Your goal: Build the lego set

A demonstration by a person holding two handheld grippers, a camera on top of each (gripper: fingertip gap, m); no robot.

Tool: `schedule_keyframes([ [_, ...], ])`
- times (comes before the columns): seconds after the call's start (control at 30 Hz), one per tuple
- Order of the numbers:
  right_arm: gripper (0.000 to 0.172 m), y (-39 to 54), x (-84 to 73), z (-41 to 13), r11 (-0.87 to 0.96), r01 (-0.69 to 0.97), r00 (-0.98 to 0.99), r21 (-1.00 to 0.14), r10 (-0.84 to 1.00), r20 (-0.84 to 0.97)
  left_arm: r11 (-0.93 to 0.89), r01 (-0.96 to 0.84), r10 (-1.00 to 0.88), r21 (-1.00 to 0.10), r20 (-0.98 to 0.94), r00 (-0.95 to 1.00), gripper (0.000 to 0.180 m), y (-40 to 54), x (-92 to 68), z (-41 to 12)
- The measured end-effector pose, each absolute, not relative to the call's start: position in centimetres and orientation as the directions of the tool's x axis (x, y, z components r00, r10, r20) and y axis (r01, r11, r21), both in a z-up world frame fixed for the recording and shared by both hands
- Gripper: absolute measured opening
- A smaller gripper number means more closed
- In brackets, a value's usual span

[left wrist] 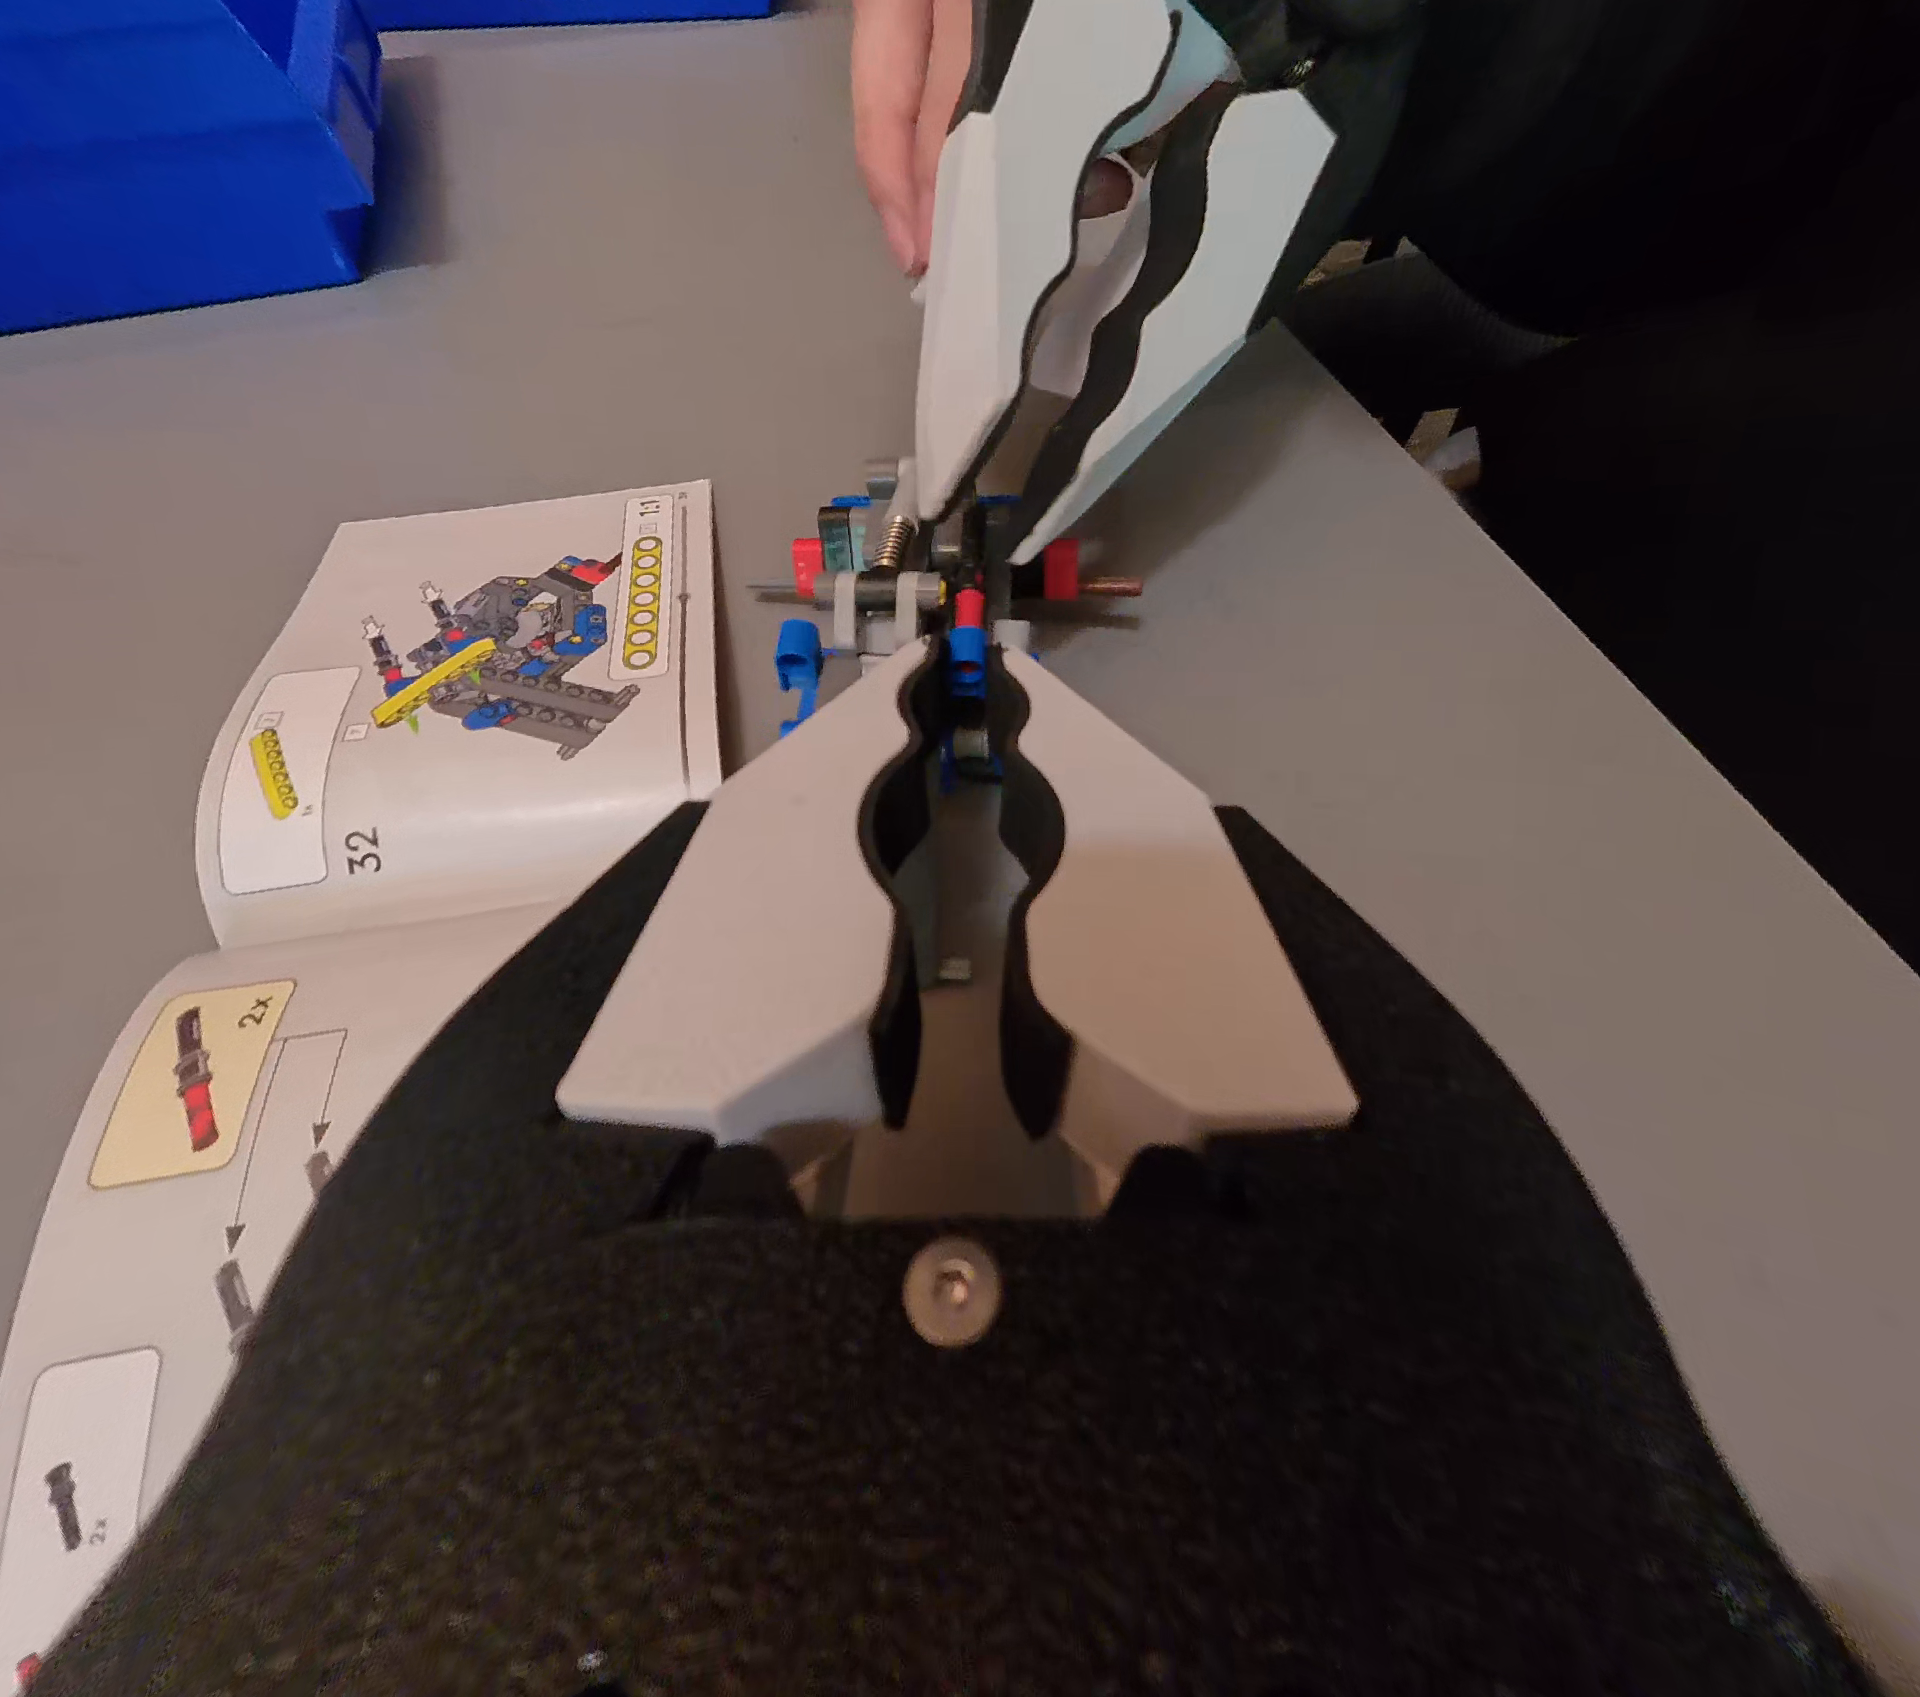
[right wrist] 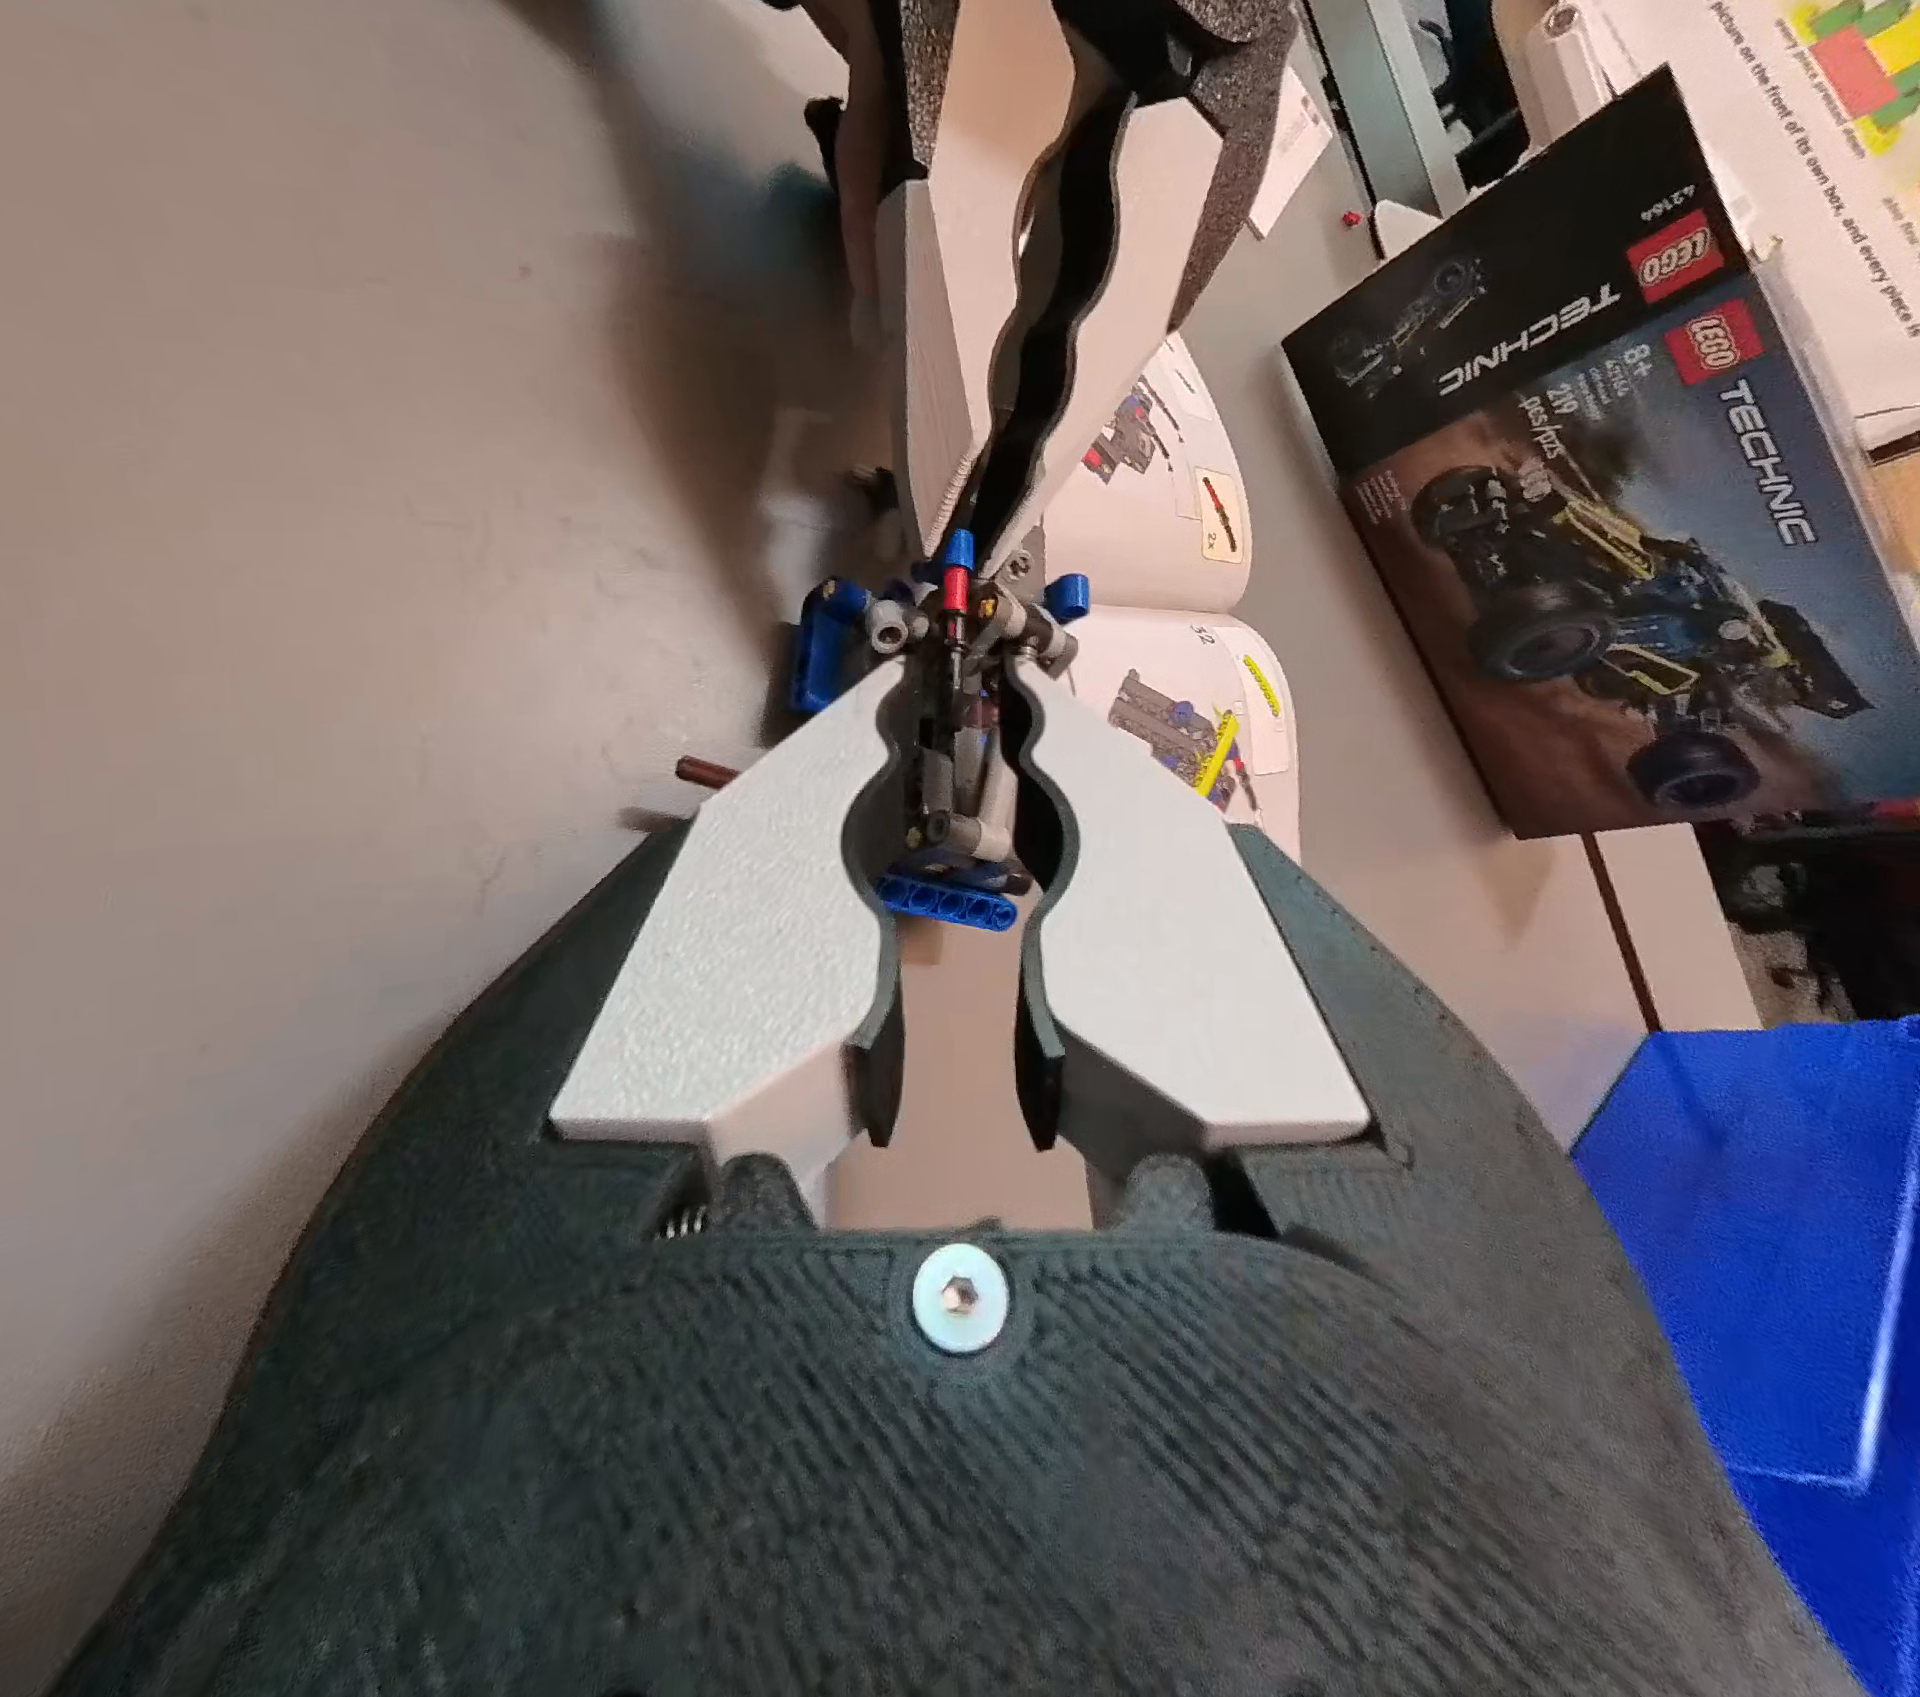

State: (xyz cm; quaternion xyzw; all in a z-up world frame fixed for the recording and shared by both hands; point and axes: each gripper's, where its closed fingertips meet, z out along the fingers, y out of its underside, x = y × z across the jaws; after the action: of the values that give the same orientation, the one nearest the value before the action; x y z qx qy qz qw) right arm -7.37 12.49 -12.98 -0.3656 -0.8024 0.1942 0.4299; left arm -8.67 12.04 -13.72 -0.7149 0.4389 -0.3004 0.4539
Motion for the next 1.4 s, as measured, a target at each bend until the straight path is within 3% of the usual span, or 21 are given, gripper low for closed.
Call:
schedule_keyframes([
  [0.13, 0.001, 12.3, -7.6, -13.3, 0.701, 0.414, -0.378, -0.581, 0.713, 0.591, -0.194, -0.358, -0.902, -0.913, 0.023, 0.431, 0.003, 12.0, -8.6, -13.7],
  [1.23, 0.0, 11.2, -8.9, -13.0, 0.708, 0.445, -0.332, -0.549, 0.699, 0.633, -0.204, -0.344, -0.91, -0.916, 0.048, 0.412, 0.003, 11.7, -8.5, -13.5],
  [1.4, 0.0, 12.1, -9.0, -13.4, 0.705, 0.507, -0.31, -0.497, 0.686, 0.658, -0.196, -0.37, -0.885, -0.908, 0.002, 0.465, 0.003, 12.4, -8.8, -13.9],
])
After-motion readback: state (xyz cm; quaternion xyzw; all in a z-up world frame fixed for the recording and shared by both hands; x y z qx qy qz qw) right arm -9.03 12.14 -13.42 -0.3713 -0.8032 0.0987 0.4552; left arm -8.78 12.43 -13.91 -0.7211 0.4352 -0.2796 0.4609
